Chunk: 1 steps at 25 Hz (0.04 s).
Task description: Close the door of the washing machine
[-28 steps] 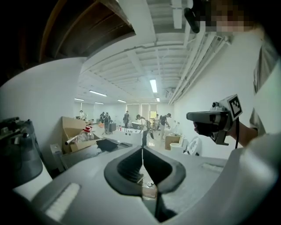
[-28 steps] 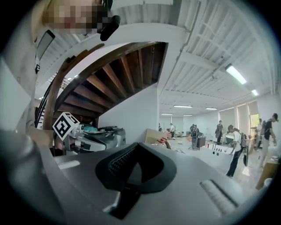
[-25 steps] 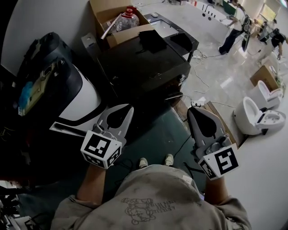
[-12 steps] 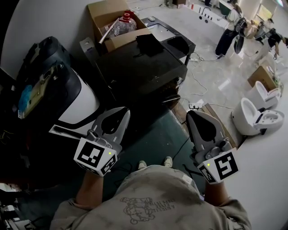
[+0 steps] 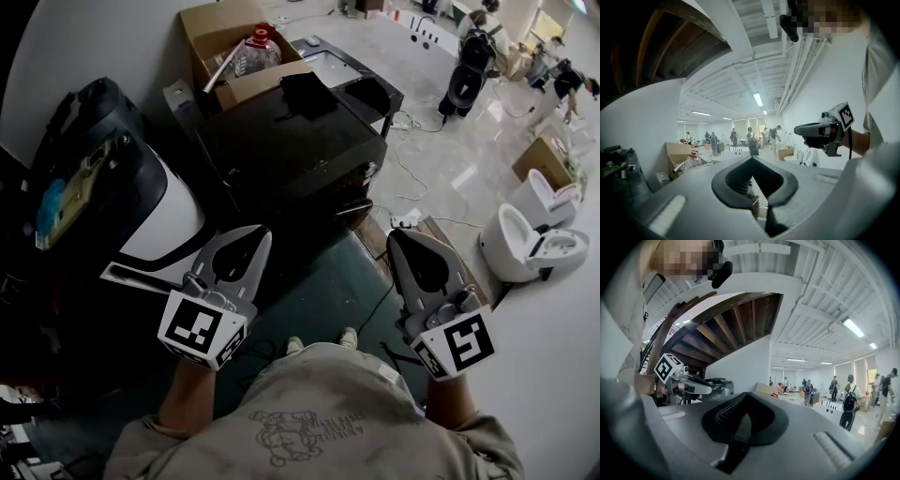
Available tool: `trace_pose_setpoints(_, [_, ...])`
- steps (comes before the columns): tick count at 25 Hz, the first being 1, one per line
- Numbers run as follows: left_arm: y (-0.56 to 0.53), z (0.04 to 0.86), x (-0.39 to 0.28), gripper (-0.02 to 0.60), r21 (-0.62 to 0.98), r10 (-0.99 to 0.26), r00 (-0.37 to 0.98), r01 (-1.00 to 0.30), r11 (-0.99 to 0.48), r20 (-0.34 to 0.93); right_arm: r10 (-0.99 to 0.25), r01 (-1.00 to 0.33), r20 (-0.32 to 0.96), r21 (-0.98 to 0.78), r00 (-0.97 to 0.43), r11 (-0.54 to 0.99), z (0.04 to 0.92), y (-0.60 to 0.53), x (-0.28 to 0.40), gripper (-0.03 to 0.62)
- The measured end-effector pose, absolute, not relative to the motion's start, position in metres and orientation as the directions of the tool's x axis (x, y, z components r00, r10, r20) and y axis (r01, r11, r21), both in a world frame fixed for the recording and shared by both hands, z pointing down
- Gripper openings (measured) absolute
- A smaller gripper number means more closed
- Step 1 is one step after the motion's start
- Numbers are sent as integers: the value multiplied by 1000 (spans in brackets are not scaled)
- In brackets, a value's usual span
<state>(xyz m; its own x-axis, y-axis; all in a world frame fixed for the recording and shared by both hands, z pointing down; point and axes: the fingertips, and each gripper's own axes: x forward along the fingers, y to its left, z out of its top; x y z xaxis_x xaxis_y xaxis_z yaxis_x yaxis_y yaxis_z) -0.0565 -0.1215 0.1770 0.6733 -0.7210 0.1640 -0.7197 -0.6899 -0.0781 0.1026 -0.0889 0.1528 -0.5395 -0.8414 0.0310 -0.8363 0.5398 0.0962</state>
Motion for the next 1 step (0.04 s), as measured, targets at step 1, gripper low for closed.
trace_pose_setpoints(1, [-121,178,-57,2,-86,-722,672,-719,-689,165,-840,-835,35,96,-542,542,154,-88,101,28])
